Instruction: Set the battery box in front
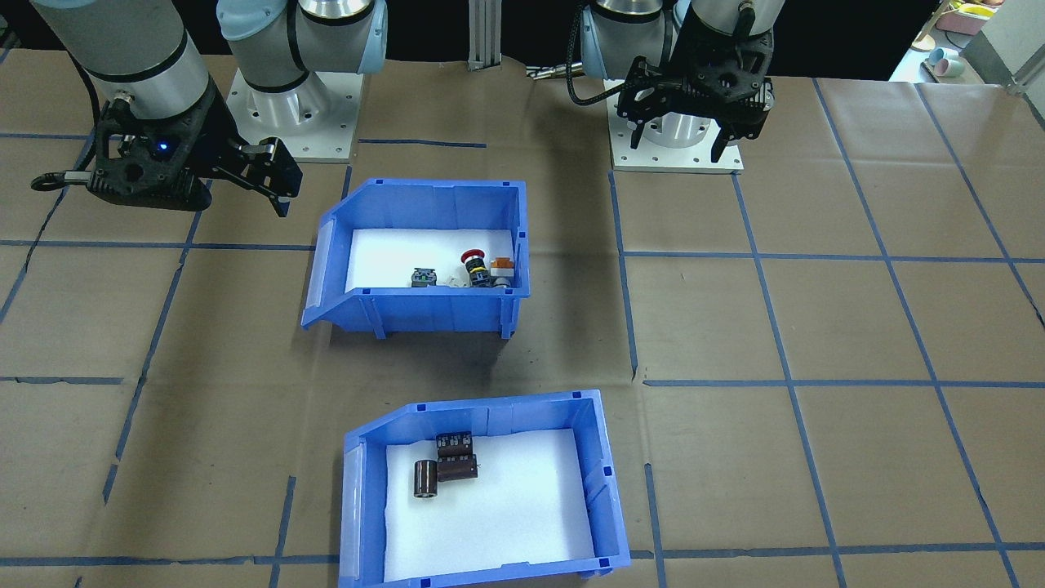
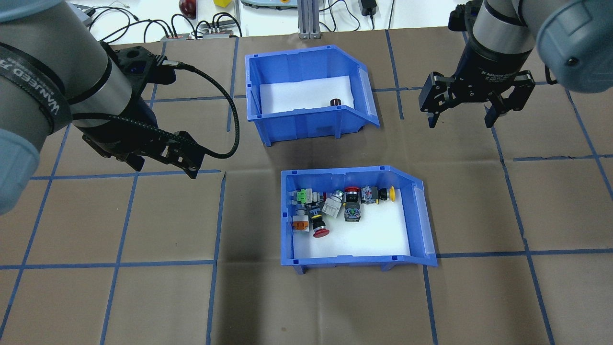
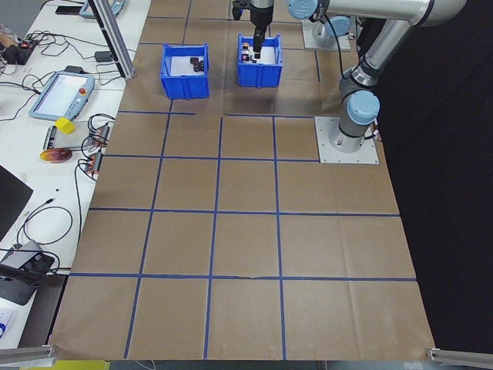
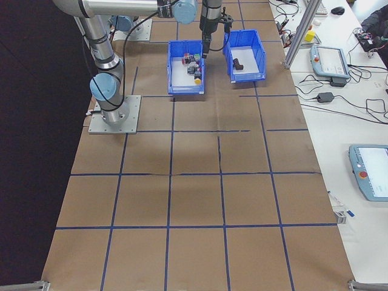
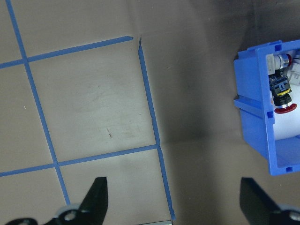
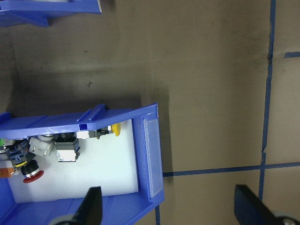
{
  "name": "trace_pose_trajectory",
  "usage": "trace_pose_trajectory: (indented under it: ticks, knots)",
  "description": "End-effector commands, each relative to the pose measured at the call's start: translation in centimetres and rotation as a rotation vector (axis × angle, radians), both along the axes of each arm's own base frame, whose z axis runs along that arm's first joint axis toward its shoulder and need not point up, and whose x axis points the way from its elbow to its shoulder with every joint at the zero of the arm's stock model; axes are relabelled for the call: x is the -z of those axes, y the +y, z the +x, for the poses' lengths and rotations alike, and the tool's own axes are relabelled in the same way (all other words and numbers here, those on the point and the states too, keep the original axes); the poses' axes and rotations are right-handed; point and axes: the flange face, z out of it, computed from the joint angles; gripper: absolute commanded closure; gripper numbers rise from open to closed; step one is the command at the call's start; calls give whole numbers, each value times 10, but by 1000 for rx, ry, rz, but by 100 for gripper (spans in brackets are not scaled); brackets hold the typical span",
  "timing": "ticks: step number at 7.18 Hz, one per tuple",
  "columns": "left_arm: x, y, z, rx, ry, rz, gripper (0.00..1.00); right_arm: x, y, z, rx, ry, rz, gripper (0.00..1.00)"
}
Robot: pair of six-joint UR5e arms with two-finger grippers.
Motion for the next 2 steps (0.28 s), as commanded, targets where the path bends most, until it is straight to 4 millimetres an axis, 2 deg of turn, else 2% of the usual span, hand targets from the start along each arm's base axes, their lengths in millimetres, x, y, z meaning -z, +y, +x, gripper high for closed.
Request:
trace_pose_trajectory:
  ticks: [1, 2]
  knots:
    - [0, 0, 0, 0, -1, 1, 1, 0, 0, 0, 2, 0, 0, 0]
    - [0, 0, 0, 0, -1, 1, 1, 0, 0, 0, 1, 2, 1, 0]
